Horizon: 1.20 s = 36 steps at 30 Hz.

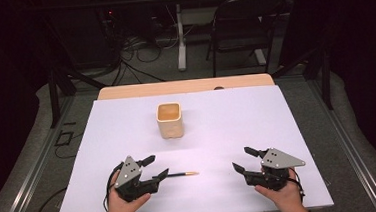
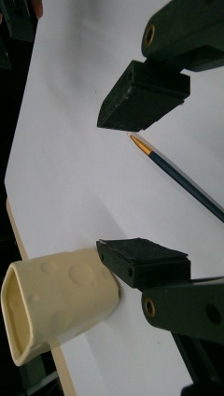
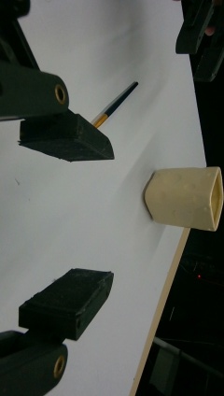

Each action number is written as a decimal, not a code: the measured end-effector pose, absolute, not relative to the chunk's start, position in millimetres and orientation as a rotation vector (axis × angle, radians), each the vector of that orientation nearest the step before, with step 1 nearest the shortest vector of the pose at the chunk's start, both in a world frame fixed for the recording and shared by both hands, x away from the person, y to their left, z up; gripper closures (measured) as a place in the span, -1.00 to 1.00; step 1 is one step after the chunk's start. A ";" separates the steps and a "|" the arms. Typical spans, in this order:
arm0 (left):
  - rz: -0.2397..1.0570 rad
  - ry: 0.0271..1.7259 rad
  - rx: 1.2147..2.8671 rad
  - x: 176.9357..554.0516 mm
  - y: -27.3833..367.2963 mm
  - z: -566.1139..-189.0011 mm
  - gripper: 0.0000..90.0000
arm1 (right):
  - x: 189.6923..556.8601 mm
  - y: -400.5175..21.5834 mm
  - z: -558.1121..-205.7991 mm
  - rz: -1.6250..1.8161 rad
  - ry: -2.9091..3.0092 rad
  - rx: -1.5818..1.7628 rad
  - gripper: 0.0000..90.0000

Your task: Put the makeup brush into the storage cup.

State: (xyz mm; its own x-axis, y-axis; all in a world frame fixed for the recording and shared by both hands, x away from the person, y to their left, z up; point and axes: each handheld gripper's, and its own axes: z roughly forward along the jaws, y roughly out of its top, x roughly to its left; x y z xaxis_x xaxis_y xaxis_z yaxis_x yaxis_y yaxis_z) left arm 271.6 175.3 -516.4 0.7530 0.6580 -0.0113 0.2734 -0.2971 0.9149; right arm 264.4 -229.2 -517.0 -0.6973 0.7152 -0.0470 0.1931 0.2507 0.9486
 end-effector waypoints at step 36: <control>0.311 0.810 2.016 285.7 181.0 -498.1 -0.30 | 269.8 -229.2 -518.2 1.424 2.160 0.835 0.03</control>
